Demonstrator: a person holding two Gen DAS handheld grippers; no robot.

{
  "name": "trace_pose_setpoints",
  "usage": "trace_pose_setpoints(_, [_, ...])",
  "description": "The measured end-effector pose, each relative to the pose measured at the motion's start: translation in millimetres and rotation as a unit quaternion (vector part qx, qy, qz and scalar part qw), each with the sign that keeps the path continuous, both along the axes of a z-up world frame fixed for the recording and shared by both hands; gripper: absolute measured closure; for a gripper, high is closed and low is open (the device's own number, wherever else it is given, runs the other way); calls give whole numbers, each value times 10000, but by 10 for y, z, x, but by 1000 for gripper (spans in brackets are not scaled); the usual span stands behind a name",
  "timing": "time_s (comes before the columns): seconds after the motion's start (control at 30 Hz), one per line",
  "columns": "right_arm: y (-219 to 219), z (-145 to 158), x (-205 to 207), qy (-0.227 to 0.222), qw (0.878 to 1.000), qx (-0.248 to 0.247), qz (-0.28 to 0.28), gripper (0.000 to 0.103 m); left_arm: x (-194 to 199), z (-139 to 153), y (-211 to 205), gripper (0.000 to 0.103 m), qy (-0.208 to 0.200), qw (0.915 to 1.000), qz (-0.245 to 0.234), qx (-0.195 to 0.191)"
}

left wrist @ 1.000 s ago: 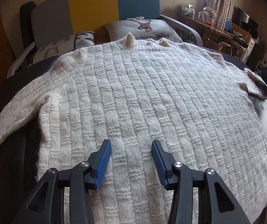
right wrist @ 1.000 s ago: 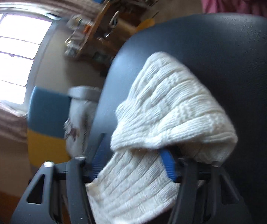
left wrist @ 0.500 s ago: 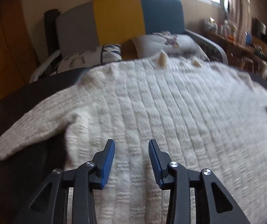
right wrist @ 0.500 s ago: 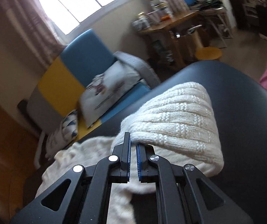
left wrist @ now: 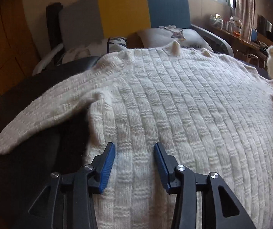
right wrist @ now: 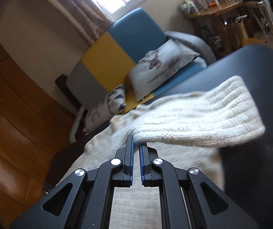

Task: Fold clothes
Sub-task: 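Lift the held sleeve with the right tool and carry it over the body, then lay the sleeve across the sweater body with the right tool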

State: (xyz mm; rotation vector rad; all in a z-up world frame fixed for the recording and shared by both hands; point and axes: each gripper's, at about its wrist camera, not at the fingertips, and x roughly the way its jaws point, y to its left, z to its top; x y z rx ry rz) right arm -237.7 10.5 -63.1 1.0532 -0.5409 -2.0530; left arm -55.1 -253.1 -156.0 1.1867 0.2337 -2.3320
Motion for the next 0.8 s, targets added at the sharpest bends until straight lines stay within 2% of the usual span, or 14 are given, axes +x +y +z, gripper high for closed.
trace_pose_setpoints(0.13, [-257,-10,149,-120,9997,-115,155,98,40,187,-134,59,333,9988,161,329])
trace_pose_setpoints(0.23, [-460,32,234,-156,9992,-212,299,98,111,385,-250,59,679,9966,175,437])
trace_pose_setpoints(0.33, [-757,67,337,-170,9983,-328,450,98,146,446,-348,59,799,9940,176,727])
trace_pose_setpoints(0.4, [-974,31,406,-239,9975,-372,549,98,160,377,-413,59,726,9919,183,1025])
trace_pose_setpoints(0.5, [-1322,-136,516,-333,9968,-156,705,98,172,252,-467,59,614,9887,220,1353])
trace_pose_setpoints(0.63, [-1732,-570,636,-592,9929,435,936,98,171,125,-475,61,594,9815,149,1813])
trace_pose_setpoints(0.8, [-1823,-933,728,-822,9875,801,1077,98,96,107,-447,66,739,9707,1,2285])
